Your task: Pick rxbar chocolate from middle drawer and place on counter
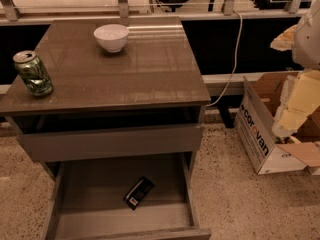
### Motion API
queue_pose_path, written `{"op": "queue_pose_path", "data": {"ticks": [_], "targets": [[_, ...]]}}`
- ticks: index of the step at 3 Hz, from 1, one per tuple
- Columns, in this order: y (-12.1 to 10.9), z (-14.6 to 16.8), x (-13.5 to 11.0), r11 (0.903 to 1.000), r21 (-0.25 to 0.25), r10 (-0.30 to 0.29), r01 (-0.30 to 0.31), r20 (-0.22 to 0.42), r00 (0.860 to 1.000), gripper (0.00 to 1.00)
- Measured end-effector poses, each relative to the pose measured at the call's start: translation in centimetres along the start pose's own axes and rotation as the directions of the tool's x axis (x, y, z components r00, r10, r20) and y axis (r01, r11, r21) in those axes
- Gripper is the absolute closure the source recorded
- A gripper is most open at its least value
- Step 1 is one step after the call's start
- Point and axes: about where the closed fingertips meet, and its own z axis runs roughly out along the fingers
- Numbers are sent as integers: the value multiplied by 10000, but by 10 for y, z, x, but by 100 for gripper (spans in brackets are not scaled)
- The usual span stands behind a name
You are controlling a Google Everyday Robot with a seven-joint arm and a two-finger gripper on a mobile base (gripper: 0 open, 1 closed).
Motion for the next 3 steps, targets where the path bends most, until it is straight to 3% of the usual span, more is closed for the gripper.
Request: {"op": "queue_pose_path", "data": {"ticks": [1, 2, 3], "targets": [[0, 0, 0, 10000, 2, 0, 0, 1, 10000, 0], [-6, 13, -17, 9989, 83, 442, -452, 970, 9943, 0], [3, 50, -63, 9771, -711, 2125, -2004, 2862, 9343, 0]]}}
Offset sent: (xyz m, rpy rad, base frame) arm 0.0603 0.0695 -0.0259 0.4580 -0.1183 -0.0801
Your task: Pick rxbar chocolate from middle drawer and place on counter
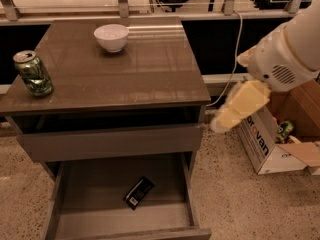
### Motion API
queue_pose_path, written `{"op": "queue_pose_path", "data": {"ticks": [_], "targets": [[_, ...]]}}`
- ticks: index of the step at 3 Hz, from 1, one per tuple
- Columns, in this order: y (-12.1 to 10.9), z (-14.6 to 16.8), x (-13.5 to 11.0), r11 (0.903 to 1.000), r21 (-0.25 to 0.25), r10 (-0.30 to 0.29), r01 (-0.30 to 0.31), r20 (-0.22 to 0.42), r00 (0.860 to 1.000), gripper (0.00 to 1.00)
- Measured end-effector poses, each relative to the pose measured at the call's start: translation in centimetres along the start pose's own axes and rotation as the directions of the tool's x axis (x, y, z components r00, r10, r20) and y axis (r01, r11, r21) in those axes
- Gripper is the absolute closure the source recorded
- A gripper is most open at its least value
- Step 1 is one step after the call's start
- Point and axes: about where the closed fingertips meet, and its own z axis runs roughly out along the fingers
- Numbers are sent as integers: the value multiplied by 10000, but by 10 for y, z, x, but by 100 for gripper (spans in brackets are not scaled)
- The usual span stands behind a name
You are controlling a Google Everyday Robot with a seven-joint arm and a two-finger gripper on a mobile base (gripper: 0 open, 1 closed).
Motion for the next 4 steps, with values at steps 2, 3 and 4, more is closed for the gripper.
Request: {"op": "queue_pose_path", "data": {"ticks": [2, 3, 4], "targets": [[-5, 6, -28, 9981, 251, 535, -567, 1148, 9919, 0], [7, 32, -41, 9993, 95, 328, -360, 2304, 9725, 0], [53, 93, -60, 9990, -394, -77, 232, 3549, 9349, 0]]}}
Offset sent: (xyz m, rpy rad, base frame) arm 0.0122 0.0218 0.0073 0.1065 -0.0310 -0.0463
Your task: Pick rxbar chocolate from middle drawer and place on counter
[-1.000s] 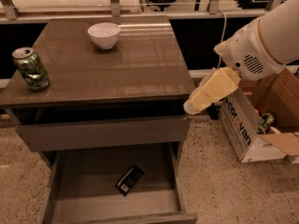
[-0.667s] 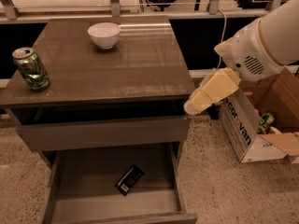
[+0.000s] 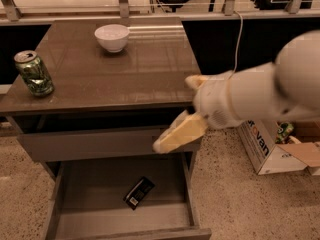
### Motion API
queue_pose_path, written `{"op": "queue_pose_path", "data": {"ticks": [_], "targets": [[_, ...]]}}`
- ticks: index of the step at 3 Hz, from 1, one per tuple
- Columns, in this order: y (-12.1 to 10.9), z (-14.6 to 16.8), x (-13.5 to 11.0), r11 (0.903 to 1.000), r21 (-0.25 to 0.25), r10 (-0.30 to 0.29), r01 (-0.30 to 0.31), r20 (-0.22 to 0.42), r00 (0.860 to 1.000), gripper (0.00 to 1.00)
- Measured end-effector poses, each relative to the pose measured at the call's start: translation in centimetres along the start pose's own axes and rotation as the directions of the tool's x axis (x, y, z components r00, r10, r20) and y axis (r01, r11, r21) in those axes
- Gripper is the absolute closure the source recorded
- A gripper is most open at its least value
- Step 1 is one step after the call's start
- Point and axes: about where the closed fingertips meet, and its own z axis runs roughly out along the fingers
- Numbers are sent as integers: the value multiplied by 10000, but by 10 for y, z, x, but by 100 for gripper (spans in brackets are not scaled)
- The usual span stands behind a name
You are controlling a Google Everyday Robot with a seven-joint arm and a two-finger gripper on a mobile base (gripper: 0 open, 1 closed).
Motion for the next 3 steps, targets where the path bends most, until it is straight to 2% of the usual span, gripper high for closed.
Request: {"op": "queue_pose_path", "data": {"ticks": [1, 2, 3], "targets": [[28, 56, 21, 9999, -167, 0, 7, 388, 9992, 0], [18, 69, 18, 9986, 531, -85, 52, 633, 9980, 0], [17, 69, 17, 9984, 561, -90, 54, 637, 9979, 0]]}}
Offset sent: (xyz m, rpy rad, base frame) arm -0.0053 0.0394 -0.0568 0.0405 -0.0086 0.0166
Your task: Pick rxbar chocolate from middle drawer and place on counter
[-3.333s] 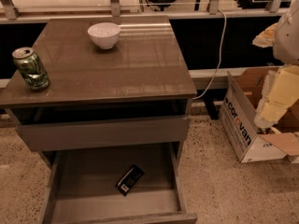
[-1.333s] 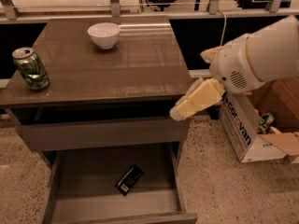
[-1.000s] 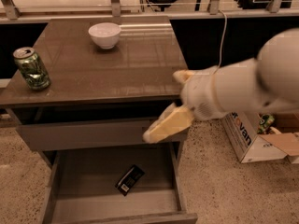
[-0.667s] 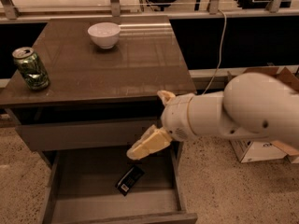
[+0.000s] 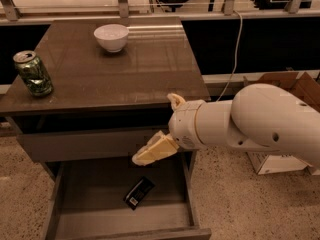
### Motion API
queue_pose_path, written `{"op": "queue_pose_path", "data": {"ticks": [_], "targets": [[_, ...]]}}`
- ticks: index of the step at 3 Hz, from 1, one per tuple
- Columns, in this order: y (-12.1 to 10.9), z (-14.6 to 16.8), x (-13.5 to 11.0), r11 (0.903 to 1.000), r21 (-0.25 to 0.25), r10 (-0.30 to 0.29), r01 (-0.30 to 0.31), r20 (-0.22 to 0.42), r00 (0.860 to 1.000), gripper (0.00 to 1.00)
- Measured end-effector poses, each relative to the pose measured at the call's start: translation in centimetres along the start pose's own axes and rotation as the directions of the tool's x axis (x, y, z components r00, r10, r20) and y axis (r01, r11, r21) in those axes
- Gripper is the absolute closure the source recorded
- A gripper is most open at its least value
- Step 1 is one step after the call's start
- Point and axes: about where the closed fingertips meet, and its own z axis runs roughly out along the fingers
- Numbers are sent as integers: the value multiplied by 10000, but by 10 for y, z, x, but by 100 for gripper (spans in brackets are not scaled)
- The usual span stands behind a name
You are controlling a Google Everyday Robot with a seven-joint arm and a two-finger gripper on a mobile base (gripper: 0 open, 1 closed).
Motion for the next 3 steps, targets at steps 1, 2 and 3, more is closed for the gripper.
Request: {"op": "queue_pose_path", "data": {"ticks": [1, 2, 3], "targets": [[0, 10, 13, 9995, -20, 318, -318, 230, 9992, 0], [8, 38, 62, 9940, 500, 918, -974, 1044, 9903, 0], [17, 60, 91, 9895, 1134, 709, -902, 1639, 9839, 0]]}}
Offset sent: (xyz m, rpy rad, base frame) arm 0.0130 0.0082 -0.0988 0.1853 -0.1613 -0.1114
